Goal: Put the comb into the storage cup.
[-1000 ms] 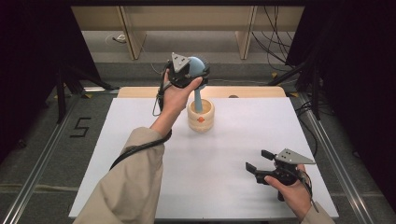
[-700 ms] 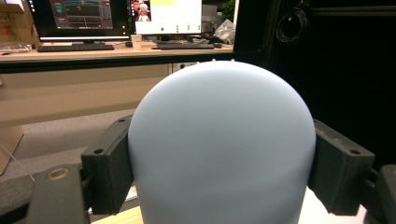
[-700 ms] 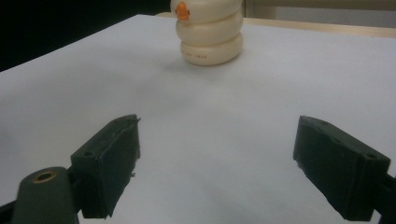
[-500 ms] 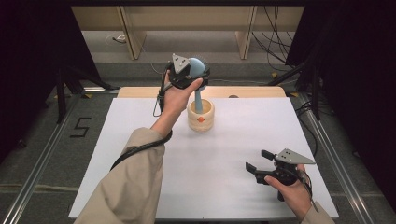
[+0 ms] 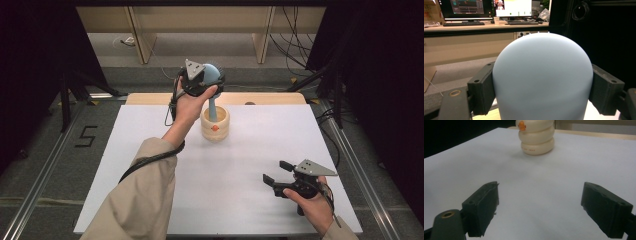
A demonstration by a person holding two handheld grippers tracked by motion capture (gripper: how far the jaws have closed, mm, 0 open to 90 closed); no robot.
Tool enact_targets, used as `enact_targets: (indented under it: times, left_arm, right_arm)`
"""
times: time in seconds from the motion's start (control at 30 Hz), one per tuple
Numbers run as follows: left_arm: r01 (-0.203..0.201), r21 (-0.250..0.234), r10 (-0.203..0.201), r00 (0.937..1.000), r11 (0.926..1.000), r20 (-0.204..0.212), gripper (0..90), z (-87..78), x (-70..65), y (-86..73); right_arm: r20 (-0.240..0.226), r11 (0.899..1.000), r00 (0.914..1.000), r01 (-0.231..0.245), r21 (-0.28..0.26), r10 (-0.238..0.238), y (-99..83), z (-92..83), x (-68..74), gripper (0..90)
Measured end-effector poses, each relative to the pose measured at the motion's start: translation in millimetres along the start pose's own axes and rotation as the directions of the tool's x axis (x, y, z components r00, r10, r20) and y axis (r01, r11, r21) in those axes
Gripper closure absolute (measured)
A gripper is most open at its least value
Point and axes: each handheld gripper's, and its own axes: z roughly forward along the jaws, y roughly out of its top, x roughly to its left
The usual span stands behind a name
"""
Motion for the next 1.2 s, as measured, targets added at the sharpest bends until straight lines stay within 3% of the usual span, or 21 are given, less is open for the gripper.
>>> enact_targets:
  times: [1.2]
  left_arm:
    - [-0.005, 0.017, 0.005, 0.9999, 0.9998, 0.011, 19.5, 3.3, -3.6, -9.9]
  right_arm:
    - [-0.003, 1.000, 1.0000, 0.000, -0.001, 0.000, -0.2, 0.5, 0.5, 15.6]
